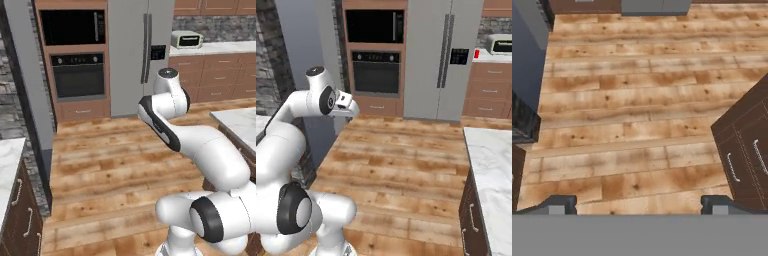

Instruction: Four empty soda cans are scattered around the kitchen. Gather all the cans and cluster them next to the stove for recycling.

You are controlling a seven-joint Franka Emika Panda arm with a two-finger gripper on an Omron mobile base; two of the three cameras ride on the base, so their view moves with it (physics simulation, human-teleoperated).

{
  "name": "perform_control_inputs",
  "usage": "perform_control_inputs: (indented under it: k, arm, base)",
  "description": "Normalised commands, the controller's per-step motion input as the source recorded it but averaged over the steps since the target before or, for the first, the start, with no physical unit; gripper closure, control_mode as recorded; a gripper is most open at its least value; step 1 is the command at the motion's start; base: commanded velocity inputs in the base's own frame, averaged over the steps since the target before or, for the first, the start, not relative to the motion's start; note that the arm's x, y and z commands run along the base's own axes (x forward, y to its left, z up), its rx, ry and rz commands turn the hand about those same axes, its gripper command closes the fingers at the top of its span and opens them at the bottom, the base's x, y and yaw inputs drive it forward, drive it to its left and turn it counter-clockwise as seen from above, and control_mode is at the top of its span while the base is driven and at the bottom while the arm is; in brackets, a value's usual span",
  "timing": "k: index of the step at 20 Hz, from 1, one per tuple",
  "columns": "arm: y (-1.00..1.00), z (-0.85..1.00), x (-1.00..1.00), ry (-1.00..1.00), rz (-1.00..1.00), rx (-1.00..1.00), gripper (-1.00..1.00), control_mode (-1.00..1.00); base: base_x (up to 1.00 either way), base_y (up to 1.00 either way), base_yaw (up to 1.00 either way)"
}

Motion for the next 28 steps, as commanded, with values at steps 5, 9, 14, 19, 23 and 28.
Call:
perform_control_inputs:
  k: [5,9,14,19,23,28]
  arm:
    - [0.0,0.0,0.0,0.0,0.0,0.0,-1.0,1.0]
    - [0.0,0.0,0.0,0.0,0.0,0.0,-1.0,1.0]
    - [0.0,0.0,0.0,0.0,0.0,0.0,-1.0,1.0]
    - [0.0,0.0,0.0,0.0,0.0,0.0,-1.0,1.0]
    - [0.0,0.0,0.0,0.0,0.0,0.0,-1.0,1.0]
    - [0.0,0.0,0.0,0.0,0.0,0.0,-1.0,1.0]
  base:
    - [1.0,0.0,-0.23]
    - [1.0,0.06,-0.17]
    - [1.0,0.04,-0.19]
    - [1.0,0.0,-0.21]
    - [1.0,0.0,-0.24]
    - [1.0,-0.19,-0.19]
